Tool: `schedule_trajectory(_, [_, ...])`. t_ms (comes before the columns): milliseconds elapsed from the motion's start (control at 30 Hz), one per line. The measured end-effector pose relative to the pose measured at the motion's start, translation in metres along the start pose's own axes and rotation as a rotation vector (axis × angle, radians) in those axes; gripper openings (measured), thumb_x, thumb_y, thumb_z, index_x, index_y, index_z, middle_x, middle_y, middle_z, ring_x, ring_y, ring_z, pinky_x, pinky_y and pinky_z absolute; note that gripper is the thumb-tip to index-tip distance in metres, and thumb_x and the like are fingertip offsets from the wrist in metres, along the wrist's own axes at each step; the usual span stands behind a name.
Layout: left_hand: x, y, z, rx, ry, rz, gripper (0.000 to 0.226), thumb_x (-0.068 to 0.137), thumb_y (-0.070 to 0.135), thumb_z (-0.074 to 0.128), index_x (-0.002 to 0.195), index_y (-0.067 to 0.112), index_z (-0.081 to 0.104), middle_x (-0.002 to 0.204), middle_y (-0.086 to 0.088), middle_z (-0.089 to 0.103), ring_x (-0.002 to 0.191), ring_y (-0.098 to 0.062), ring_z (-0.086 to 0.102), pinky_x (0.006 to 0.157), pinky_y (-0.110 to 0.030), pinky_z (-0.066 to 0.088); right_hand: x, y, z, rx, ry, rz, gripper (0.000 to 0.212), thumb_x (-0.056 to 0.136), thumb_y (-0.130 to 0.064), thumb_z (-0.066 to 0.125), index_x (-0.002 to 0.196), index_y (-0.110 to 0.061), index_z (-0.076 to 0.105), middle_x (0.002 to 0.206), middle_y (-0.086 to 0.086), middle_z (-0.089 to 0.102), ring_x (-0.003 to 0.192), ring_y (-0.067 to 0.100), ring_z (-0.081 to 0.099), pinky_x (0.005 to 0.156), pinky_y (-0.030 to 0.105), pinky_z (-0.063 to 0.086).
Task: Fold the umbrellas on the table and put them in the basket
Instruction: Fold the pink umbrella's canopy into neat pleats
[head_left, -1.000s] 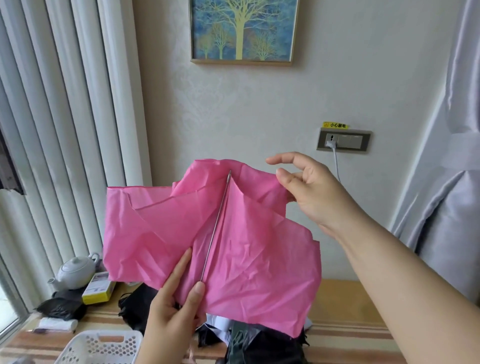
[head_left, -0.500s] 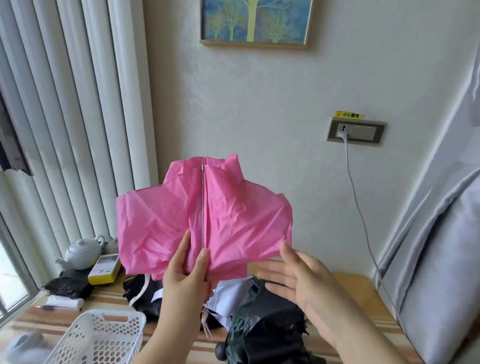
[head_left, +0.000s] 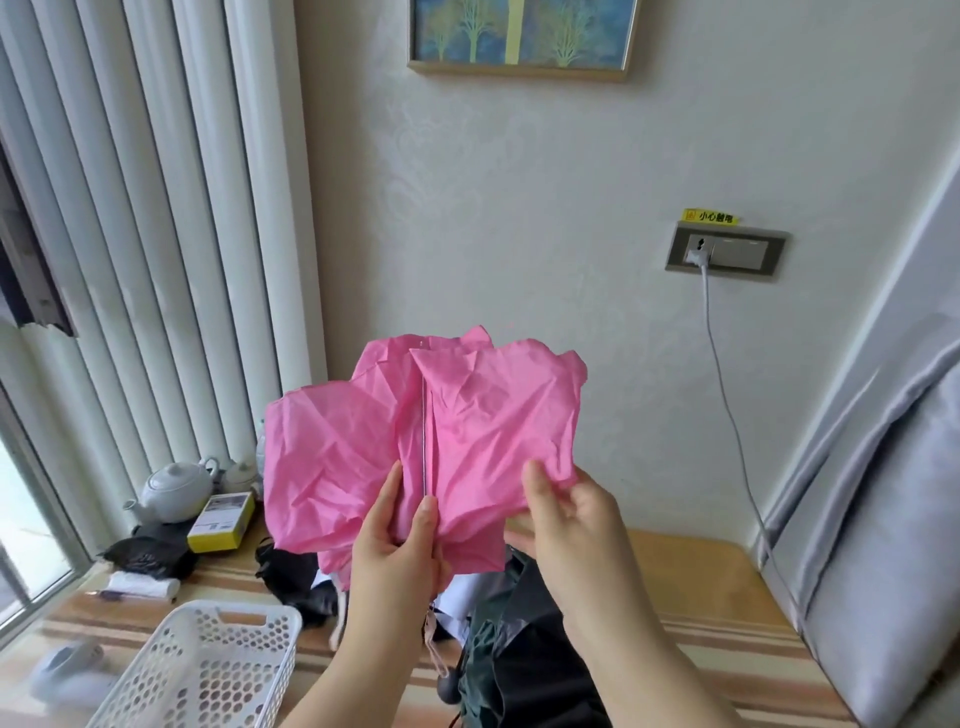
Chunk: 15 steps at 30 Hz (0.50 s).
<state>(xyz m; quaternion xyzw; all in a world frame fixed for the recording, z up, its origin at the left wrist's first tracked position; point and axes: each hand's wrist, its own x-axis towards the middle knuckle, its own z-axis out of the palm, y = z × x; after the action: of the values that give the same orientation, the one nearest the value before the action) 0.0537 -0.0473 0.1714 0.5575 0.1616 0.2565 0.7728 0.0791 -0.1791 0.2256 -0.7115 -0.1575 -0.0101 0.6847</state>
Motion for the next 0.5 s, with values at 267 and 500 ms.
schedule_trajectory(267, [0.001,0.012,-0.004,0.033,-0.050,-0.020,0.038,0.097,0.025,0.050,0.134,0.030,0.051,0.060,-0.020,0.035,0.039,-0.009,0.039,0.037,-0.020,0.037,-0.015,-0.012,0.007,-0.011,-0.108,-0.120,0.054,0.087,-0.055,0.033,0.093,-0.012,0.064,0.078,-0.001,0.068,0.108,0.013,0.044,0.090,0.013,0.017])
schedule_trajectory(500, [-0.016,0.028,0.007,-0.110,-0.240,-0.135,0.062,0.084,0.063,0.020,0.089,0.018,0.063,0.048,-0.002,0.061,0.040,-0.010,0.057,0.040,-0.019,0.045,0.009,-0.012,0.050,-0.251,-0.521,-0.061,0.075,0.077,-0.084,0.003,0.145,-0.056,0.017,0.160,-0.023,0.006,0.145,-0.006,-0.009,0.115,0.031,-0.014])
